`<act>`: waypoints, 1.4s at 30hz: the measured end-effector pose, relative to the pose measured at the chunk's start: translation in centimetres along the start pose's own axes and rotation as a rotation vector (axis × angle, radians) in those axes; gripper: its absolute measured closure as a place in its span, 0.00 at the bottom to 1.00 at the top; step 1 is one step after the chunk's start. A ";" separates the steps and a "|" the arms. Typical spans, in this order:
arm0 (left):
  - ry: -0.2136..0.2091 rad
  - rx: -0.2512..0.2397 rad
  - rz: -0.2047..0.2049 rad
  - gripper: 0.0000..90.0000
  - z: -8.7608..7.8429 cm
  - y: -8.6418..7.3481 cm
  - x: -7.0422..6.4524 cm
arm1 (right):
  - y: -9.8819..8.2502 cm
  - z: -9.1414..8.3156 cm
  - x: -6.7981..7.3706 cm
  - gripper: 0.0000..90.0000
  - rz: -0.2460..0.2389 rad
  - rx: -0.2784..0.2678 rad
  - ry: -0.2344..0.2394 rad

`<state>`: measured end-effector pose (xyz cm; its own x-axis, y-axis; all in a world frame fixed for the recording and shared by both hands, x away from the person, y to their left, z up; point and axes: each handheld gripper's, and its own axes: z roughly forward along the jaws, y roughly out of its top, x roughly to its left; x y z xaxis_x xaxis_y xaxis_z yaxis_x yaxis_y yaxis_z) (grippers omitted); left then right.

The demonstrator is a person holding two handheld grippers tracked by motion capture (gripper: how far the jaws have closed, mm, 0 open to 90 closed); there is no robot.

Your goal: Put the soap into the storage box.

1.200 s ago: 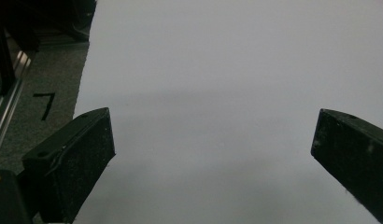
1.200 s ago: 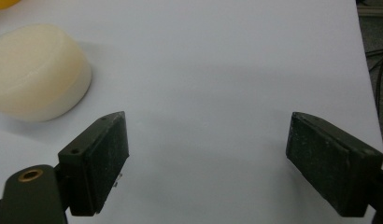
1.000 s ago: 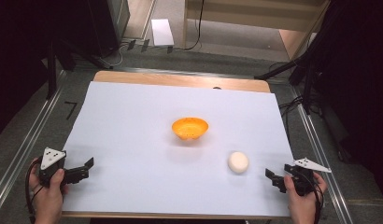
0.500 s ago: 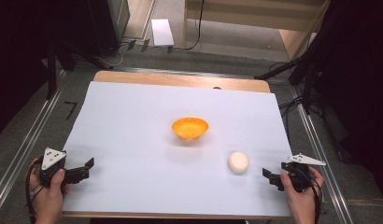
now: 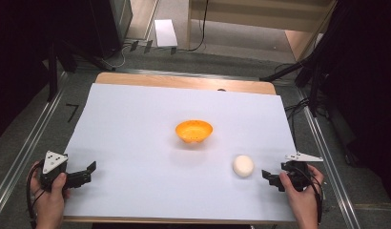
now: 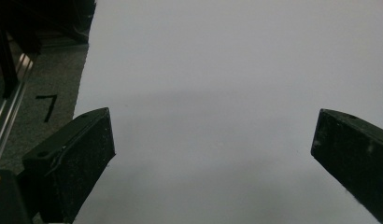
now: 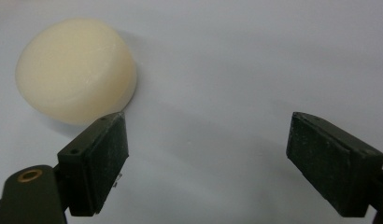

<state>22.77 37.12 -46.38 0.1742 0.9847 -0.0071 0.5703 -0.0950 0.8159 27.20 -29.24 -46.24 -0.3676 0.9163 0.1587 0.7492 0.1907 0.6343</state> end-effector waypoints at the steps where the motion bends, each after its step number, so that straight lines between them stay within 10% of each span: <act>1: 0.000 0.000 0.000 0.00 0.0 0.0 0.0 | 0.1 0.0 0.1 0.15 0.001 0.004 0.000; 42: -0.001 0.003 0.007 0.00 0.0 0.0 0.0 | 4.0 2.0 3.6 0.15 -0.085 0.070 0.089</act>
<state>22.79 37.09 -46.37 0.1794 0.9838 -0.0020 0.5716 -0.1026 0.8141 30.00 -24.45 -44.65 -0.4766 0.8615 0.1749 0.7484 0.2933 0.5948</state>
